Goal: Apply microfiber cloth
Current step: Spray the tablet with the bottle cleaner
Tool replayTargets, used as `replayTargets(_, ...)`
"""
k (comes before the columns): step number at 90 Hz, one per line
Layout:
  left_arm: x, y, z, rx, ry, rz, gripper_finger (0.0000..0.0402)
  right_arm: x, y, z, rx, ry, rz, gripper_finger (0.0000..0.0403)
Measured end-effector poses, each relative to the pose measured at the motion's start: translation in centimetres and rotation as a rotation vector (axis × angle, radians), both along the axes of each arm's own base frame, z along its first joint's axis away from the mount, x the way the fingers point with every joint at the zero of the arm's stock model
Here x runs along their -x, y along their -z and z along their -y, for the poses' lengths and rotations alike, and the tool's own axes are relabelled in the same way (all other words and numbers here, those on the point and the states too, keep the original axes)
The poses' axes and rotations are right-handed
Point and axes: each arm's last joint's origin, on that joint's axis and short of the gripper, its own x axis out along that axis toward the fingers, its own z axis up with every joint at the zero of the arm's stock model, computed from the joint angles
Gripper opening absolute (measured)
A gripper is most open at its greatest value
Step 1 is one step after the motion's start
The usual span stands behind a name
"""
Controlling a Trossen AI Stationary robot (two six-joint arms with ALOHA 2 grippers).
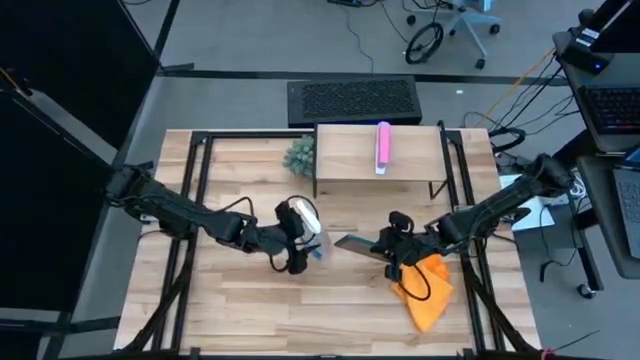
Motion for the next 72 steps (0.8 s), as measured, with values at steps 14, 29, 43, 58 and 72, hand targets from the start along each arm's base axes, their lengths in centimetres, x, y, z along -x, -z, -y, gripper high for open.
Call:
replayTargets(14, -0.1, 0.0, 0.5, 0.087, -0.016, 0.037, 0.034, 0.0, 0.0, 0.0, 0.007, 0.007, 0.003, 0.0009)
replayTargets(29, -0.1, -0.5, 1.6, 0.036, 0.082, 0.077, 0.034, 0.0, 0.0, 0.1, 0.028, 0.009, 0.005, 0.0009)
replayTargets(43, 0.3, 0.0, 2.1, -0.06, 0.08, 0.023, 0.034, -0.2, 0.2, 0.0, 0.047, 0.005, 0.004, 0.0009)
replayTargets(58, 0.1, -2.1, 2.3, -0.057, 0.078, 0.186, 0.034, -1.0, 1.5, -0.3, 0.059, -0.003, -0.024, 0.0009)
replayTargets(72, 0.3, -1.6, 2.0, -0.09, 0.064, 0.129, 0.034, -1.2, 1.8, -0.4, 0.076, -0.013, -0.028, 0.0009)
